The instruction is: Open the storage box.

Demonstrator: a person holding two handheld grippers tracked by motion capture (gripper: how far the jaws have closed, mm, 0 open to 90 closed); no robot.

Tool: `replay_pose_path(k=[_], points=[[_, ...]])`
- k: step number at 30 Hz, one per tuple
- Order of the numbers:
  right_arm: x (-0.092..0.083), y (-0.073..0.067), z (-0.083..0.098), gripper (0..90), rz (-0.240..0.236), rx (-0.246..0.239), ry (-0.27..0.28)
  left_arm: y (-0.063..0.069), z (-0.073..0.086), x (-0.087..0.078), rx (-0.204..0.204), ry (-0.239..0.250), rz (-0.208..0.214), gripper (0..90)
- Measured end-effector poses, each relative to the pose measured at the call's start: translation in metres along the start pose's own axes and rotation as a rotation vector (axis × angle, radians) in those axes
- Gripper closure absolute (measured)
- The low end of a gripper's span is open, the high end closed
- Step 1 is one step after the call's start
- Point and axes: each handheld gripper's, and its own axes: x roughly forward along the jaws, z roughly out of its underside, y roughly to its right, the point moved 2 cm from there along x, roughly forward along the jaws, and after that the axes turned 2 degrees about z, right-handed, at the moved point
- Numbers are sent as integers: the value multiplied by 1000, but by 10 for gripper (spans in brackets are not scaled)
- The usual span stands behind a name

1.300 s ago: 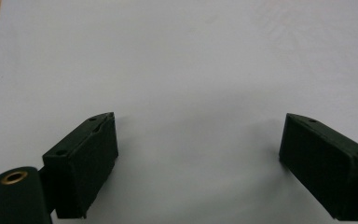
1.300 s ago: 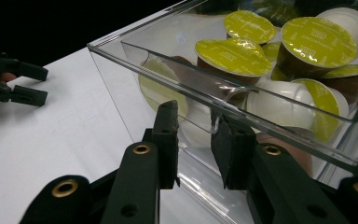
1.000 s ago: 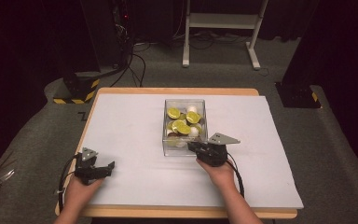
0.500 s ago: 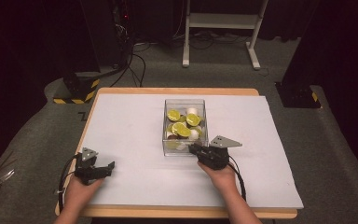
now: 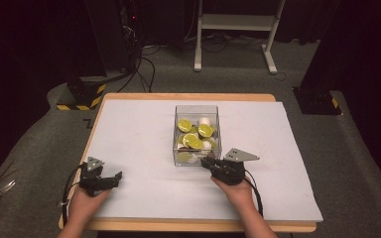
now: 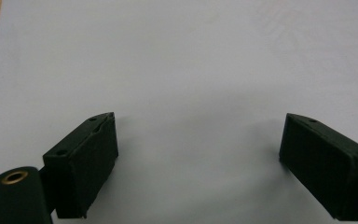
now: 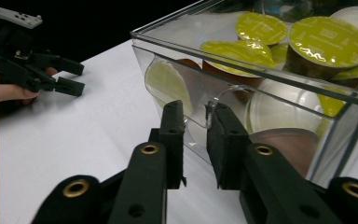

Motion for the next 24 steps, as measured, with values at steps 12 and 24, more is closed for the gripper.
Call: replay_pose_path(k=[12,24], points=[[8,2,-2,737,-41,3,-7,0,0,0,0,0,1,116],[2,3,-1,781,-56,1,-14,0,0,0,0,0,0,116]])
